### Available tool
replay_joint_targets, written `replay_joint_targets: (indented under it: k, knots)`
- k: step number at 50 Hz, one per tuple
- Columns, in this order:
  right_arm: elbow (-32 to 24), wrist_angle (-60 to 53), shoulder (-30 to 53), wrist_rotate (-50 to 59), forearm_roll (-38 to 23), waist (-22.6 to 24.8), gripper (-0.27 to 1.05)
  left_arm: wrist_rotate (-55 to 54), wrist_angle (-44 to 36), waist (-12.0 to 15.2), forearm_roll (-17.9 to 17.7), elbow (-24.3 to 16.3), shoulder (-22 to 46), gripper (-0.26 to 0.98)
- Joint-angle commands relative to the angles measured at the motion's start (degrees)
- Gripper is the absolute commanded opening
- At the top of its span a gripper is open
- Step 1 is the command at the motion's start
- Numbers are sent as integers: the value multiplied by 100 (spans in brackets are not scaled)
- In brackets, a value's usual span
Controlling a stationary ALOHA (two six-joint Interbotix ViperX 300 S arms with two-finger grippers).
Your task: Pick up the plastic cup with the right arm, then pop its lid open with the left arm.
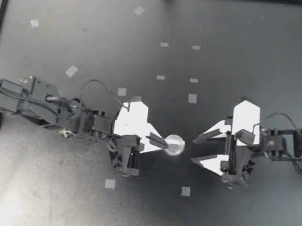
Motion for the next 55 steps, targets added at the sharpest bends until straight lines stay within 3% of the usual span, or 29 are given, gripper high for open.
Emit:
replay_joint_targets:
  k: [1, 55]
  knots:
    - [-167, -62, 70, 0, -9, 35, 65, 26, -53, 0, 0, -158, -35, -1]
    - [-545, 0, 914, -264, 9, 26, 65, 62, -62, 167, 9, -246, 334, -1]
